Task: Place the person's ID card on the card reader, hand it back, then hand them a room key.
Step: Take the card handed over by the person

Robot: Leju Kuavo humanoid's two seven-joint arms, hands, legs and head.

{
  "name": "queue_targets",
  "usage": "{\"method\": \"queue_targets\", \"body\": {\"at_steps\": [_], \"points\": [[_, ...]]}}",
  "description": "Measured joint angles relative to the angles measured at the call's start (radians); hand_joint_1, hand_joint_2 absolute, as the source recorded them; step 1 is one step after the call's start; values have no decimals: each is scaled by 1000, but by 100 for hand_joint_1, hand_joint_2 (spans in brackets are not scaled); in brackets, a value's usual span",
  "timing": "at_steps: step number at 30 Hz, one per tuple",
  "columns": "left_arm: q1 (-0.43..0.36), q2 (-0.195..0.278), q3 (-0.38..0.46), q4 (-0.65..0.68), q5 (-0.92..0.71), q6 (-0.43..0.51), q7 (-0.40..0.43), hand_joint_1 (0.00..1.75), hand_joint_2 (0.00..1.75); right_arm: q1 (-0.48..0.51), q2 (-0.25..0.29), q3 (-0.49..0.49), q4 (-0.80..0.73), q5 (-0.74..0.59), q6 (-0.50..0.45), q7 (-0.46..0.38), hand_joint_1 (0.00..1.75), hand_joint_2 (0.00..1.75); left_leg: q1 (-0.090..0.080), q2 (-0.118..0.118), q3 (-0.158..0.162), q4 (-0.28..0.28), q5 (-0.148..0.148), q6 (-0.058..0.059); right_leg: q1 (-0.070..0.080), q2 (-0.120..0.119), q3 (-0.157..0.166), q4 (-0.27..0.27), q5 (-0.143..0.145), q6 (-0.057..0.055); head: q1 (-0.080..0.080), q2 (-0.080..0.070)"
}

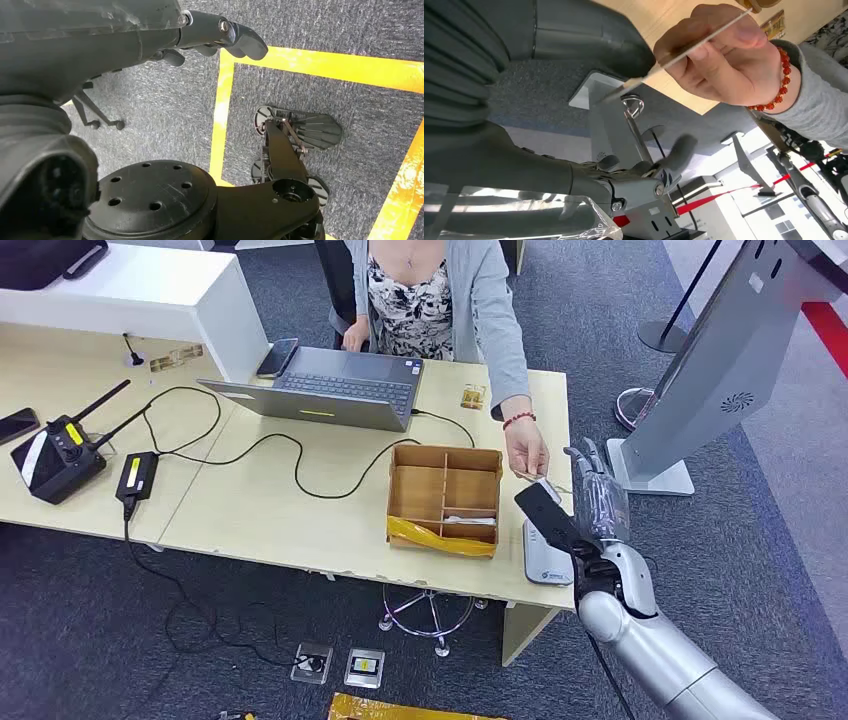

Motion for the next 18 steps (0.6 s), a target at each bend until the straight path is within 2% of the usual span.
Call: {"method": "queue_targets", "body": {"at_steps": [7,18], "points": [[0,7,-16,1,-8,-2,-20,0,0,12,-10,-7,-46,30,1,43,175,175,0,1,0,0,0,0,0,1,0,0,0,0,0,0],[0,8,-22,2,-8,5,-26,0,0,18,-18,-17,-86,36,-3,36,175,175,0,2,0,0,0,0,0,3,-1,0,0,0,0,0]]}}
